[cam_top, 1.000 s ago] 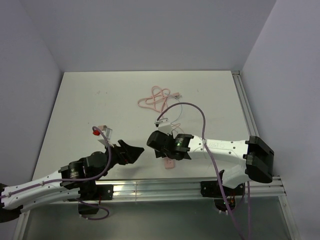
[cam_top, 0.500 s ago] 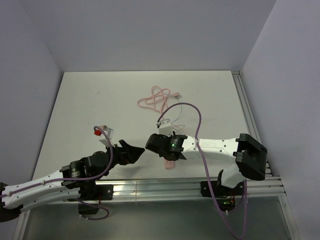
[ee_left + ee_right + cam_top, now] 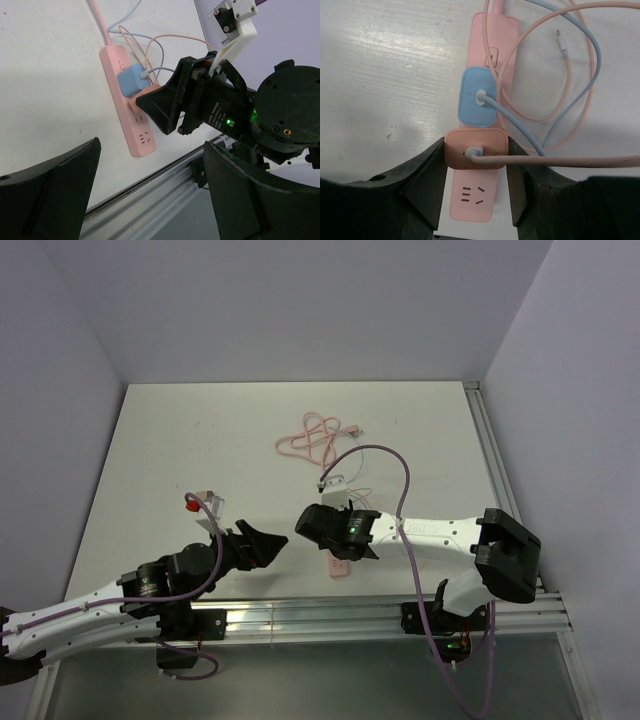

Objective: Insert the plug

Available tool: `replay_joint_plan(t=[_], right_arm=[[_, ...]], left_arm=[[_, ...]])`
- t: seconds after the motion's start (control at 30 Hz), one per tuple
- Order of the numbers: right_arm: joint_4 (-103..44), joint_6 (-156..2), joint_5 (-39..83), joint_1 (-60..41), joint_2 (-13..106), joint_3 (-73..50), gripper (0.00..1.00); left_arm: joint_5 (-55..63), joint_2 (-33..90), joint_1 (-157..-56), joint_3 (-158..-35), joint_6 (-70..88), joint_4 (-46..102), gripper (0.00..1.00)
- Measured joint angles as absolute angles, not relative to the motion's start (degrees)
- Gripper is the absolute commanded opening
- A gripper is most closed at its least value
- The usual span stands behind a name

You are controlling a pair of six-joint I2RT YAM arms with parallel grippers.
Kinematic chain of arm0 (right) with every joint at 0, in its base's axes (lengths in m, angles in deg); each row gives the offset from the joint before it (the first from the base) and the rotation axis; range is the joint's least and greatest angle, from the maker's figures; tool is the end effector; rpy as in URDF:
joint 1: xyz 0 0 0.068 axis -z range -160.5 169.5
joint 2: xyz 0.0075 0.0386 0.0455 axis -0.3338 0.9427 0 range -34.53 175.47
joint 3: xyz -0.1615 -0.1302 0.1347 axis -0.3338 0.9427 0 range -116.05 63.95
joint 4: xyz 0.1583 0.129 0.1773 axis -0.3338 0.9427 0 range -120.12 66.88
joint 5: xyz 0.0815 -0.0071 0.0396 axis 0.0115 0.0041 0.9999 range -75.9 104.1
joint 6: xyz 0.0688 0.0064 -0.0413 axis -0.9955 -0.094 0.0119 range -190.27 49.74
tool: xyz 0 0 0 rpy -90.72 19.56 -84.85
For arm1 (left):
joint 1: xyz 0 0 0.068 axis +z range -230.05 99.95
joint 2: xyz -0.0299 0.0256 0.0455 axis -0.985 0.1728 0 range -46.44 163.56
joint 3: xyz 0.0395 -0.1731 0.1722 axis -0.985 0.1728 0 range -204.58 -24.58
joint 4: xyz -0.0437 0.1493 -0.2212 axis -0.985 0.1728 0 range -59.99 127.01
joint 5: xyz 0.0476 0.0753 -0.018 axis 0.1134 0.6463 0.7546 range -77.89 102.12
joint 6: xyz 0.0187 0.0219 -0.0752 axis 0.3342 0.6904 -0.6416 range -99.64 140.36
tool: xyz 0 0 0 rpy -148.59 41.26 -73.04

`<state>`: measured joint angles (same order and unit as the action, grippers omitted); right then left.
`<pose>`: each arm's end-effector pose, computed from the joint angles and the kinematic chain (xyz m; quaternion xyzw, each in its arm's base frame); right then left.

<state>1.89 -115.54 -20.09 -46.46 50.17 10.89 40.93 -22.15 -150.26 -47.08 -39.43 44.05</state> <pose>0.1599 0.2623 0.1497 -0.1012 0.9276 0.0181 0.3592 0.0958 -0.1671 0.2265 -0.0793 0.7831 -0.4455 0.4267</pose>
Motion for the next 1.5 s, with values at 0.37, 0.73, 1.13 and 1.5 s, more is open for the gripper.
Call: replay_joint_plan(t=[0.37,0.73,1.13,1.5], right_arm=[[-1.28,-118.67,-21.25,-46.37,48.38,14.15,0.0],[-8.6,-122.99,-25.43,-47.29,44.34,20.84,0.0],[-9.96,-128.83,-34.76,-51.55,46.59,21.97,0.0],[-10.2,-130.69,-42.76,-54.96,50.85,21.19,0.0]], left_arm=[[40.93,-22.3,-150.26,-47.08,-39.56,44.51,0.88],[40.89,-22.24,-150.26,-46.33,-40.41,44.38,0.88],[40.89,-22.26,-150.26,-46.31,-40.65,44.36,0.88],[40.89,-22.41,-150.26,-45.42,-40.89,44.36,0.88]])
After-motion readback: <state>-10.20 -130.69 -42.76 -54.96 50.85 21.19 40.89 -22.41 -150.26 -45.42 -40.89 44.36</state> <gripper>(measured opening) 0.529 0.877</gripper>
